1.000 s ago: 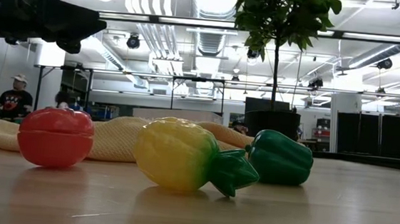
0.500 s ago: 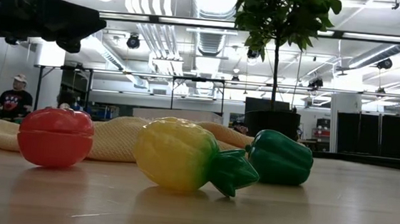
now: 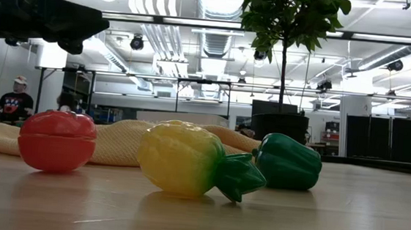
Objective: Pick and placing Produce into tupperware
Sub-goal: Put the purple eggplant into the white bin
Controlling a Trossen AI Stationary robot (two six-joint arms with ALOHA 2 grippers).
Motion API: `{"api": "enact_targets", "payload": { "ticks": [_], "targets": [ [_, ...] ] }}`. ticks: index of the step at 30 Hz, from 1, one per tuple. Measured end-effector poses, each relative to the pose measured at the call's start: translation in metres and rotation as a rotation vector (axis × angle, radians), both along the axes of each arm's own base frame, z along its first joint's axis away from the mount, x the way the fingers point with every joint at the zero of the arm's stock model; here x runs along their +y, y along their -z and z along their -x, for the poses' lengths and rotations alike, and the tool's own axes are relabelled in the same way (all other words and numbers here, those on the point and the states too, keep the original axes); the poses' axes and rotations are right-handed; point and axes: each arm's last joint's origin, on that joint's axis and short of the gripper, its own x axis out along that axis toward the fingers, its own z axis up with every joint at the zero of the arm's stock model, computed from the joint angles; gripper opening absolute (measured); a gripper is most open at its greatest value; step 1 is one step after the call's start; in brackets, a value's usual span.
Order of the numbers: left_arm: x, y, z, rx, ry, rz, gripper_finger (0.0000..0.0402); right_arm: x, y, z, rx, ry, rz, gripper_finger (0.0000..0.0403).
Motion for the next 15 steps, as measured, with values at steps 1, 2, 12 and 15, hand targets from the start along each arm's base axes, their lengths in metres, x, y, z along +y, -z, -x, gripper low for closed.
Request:
{"api": "enact_targets", "payload": {
  "ticks": [1, 2, 12, 15],
  "targets": [
    [0.0000, 0.0000, -0.0001, 0.000, 0.000, 0.000, 0.0152, 0.0000, 0.0000, 0.0000, 0.000, 0.001, -0.001, 0.0254],
    [0.0000, 0.0000, 0.0000, 0.000, 0.000, 0.000, 0.0152, 0.0000, -0.0009, 0.0001, -0.003, 0.005, -0.005, 0.0249],
    [0.0000, 0.0000, 0.0000, 0.000, 0.000, 0.000, 0.0152, -0.0008, -0.0053, 0.0019, 0.002, 0.015, -0.034, 0.0152],
    [0.0000, 0.0000, 0.0000, 0.000, 0.000, 0.000, 0.0152, -0.0008, -0.0060, 0.0018, 0.001, 0.015, -0.036, 0.0127]
  ]
}}
